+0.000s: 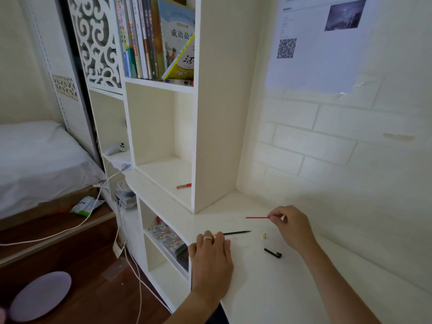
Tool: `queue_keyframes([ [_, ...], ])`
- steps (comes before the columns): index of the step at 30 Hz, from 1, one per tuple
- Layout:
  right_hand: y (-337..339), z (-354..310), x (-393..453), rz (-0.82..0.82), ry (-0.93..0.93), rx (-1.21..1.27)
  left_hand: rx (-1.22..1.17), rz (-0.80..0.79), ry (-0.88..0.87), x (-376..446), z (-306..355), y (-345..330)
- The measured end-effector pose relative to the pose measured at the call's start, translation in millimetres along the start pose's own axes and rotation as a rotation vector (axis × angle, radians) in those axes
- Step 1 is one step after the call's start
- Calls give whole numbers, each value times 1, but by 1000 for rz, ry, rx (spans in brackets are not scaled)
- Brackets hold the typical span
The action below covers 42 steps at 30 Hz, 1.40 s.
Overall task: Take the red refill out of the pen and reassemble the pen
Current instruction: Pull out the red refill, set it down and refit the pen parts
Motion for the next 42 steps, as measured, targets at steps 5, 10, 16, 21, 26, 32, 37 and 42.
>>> queue_keyframes([
  [5, -33, -24, 7, -22, -10, 32, -34, -41, 3, 2, -1, -6],
  [10, -53, -33, 11, -46, -9, 6, -55, -17, -14, 2, -1, -5],
  [16, -58, -31, 8, -58, 1, 4, -58, -14, -22, 2, -1, -4],
  [21, -42, -24, 4, -29, -19, 17, -74, -6, -23, 2, -1, -3],
  [26, -9, -13, -9, 41, -45, 4, -82, 14, -36, 4, -2, -3],
  [32, -4, -5, -49, 85, -85, 67, -80, -30, -53, 4, 0, -6],
  [37, -7, -1, -62, 120, -79, 109, -96, -49, -96, 3, 11, -4],
  [42, -14, -21, -56, 113, 26, -5, -71, -72, -93, 2, 12, -6],
])
Point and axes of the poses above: each hand's wrist, its own x-axis towards the middle knuckle, its own y-axis out of the back of the hand, z = x × y, the point moved 9 cm from there along x, towards the middle knuckle, and after that the axes turned 12 degrees about -x, right-handed, at the moved point
